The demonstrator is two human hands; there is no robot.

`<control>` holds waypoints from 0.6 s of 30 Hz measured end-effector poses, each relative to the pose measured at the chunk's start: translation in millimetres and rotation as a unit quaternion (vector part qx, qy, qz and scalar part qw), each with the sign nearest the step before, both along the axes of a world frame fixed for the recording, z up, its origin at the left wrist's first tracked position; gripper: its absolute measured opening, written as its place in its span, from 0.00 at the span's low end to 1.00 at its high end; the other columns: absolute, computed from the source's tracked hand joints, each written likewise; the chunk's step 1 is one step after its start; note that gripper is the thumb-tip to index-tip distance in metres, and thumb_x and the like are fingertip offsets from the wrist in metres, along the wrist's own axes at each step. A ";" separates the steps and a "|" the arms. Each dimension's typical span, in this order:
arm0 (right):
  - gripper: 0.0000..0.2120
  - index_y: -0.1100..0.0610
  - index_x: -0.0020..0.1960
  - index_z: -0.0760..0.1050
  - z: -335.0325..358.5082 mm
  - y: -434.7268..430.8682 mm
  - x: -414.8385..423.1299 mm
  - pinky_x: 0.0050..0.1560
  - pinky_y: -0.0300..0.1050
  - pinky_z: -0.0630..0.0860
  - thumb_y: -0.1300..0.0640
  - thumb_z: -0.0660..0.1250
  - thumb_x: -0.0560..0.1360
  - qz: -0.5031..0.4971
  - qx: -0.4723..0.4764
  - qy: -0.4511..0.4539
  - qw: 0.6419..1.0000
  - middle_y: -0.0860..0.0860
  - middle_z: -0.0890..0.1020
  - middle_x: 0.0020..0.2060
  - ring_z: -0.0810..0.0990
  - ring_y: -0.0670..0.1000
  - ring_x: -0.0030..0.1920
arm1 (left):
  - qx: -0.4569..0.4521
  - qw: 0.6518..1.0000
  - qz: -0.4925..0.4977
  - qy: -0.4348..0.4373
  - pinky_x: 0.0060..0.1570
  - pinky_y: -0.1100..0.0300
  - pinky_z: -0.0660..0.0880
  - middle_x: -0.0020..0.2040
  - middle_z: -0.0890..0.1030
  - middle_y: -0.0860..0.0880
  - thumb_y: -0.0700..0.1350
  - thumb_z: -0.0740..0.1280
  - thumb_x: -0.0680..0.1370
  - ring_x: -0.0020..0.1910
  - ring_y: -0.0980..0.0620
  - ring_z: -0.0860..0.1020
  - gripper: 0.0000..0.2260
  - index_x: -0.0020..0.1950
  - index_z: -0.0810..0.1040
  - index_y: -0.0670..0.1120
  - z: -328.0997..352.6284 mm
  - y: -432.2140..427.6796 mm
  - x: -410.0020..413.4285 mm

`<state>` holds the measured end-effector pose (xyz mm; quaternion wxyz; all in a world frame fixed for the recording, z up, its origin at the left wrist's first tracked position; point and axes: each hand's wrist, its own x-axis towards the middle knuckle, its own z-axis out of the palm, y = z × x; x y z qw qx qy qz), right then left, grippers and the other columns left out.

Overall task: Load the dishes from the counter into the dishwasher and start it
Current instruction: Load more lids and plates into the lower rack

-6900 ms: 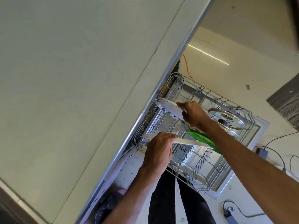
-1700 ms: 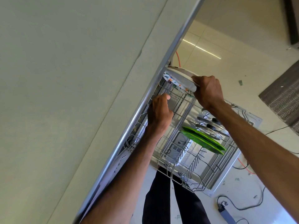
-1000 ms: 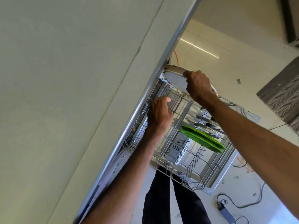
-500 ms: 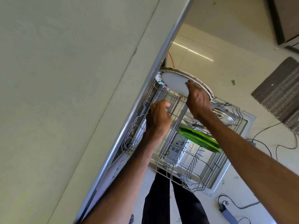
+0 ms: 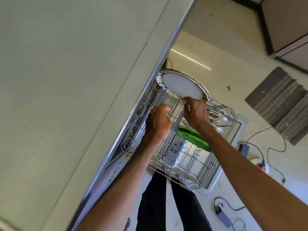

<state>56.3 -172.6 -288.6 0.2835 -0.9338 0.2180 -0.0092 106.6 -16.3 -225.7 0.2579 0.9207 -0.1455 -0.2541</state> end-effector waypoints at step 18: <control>0.07 0.49 0.51 0.81 233.6 212.7 -160.8 0.44 0.50 0.82 0.55 0.64 0.79 0.131 0.216 -0.006 0.968 0.45 0.85 0.42 0.83 0.47 0.42 | 0.011 0.969 0.245 0.029 0.57 0.53 0.76 0.57 0.84 0.48 0.38 0.63 0.78 0.57 0.46 0.80 0.13 0.57 0.83 0.48 215.8 197.7 -224.8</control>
